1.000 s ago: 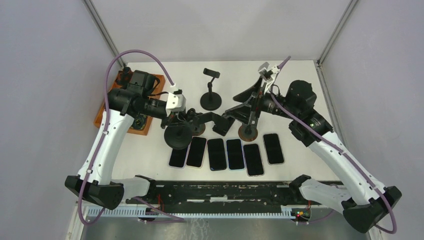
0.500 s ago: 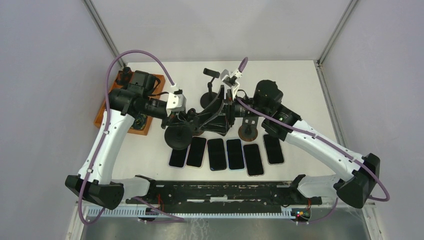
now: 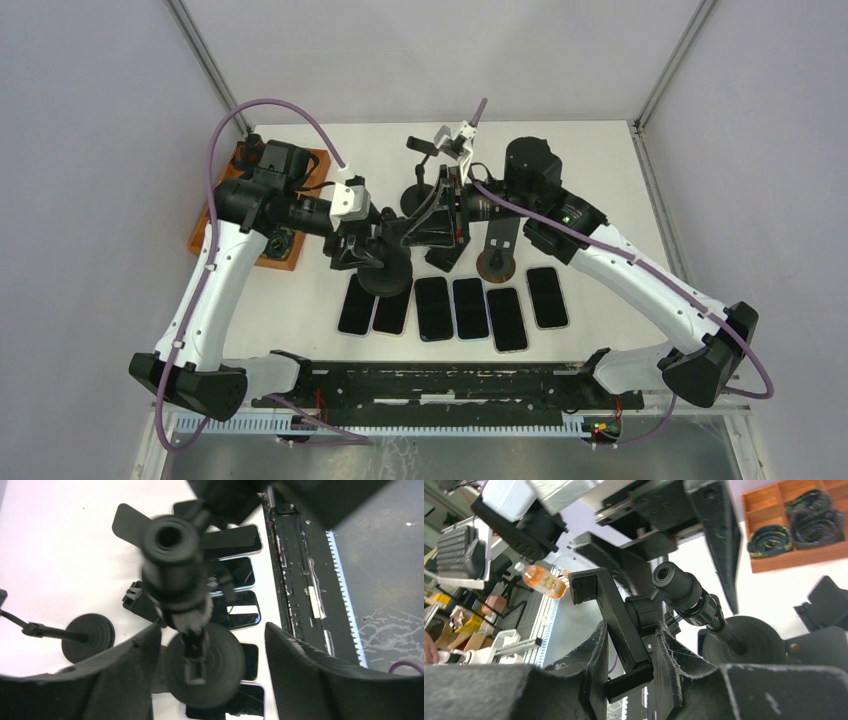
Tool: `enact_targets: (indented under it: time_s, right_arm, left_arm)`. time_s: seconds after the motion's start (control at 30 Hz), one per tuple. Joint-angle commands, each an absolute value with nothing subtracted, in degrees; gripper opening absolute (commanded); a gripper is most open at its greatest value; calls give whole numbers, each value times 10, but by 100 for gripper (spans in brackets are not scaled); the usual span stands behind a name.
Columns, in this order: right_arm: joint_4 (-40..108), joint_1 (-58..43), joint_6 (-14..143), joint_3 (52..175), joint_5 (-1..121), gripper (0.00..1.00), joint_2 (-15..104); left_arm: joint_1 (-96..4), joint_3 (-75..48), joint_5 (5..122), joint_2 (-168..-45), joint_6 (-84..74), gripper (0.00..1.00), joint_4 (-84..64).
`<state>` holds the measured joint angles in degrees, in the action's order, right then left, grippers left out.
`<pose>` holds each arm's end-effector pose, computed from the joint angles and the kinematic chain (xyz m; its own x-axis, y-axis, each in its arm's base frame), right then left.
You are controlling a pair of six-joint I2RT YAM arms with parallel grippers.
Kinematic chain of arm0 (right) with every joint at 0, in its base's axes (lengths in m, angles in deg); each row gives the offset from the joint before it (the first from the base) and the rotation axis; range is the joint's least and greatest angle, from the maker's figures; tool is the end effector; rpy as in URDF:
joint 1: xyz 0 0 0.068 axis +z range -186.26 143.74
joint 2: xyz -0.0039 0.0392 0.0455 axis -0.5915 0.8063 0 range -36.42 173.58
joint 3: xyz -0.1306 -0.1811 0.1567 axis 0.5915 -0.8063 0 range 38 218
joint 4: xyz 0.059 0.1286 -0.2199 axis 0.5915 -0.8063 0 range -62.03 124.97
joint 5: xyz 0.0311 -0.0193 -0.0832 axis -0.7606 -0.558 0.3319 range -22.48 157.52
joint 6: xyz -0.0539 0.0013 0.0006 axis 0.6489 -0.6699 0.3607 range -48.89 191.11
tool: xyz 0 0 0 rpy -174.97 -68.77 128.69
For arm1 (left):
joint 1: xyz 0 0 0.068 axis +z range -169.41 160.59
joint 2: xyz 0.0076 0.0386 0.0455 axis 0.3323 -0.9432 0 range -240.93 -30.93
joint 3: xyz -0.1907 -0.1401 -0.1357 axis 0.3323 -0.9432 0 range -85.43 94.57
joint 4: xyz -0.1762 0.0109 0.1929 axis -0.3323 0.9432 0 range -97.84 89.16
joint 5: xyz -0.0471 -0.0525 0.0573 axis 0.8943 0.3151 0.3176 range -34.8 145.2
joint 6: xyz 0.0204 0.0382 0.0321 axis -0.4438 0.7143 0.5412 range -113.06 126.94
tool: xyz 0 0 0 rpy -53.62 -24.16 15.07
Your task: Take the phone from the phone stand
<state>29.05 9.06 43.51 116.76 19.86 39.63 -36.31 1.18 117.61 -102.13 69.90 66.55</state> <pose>0.1895 0.2291 0.4358 -0.4970 -0.0590 -0.8657 -0.8661 -0.0270 0.4991 0.1839 -0.0888 0.4088 0.1364 0.3898 -0.9107 0.9902 -0.0809 0.1137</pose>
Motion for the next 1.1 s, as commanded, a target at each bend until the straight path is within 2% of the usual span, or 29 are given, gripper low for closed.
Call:
enact_targets:
  time_s: [0.0, 0.07, 0.27, 0.47, 0.67, 0.83, 1.07]
  right_arm:
    - [376, 42, 420, 1202, 205, 0, 377]
    - [381, 13, 414, 1214, 198, 0, 375]
    - [357, -123, 414, 1255, 182, 0, 374]
    - [277, -214, 473, 1308, 239, 0, 424]
    - [232, -248, 570, 1316, 334, 0, 481]
    - [250, -262, 602, 1311, 332, 0, 543]
    - [260, -268, 637, 1310, 320, 0, 597]
  left_arm:
    - [-365, 13, 1173, -1000, 664, 93, 639]
    - [-365, 6, 1165, -992, 638, 100, 611]
    - [-364, 1, 1102, -976, 490, 100, 507]
    - [-362, 4, 987, -983, 365, 100, 438]
    - [-360, 18, 919, -1004, 303, 100, 431]
    - [-359, 6, 863, -1013, 296, 100, 430]
    - [-347, -8, 844, -1027, 298, 100, 435]
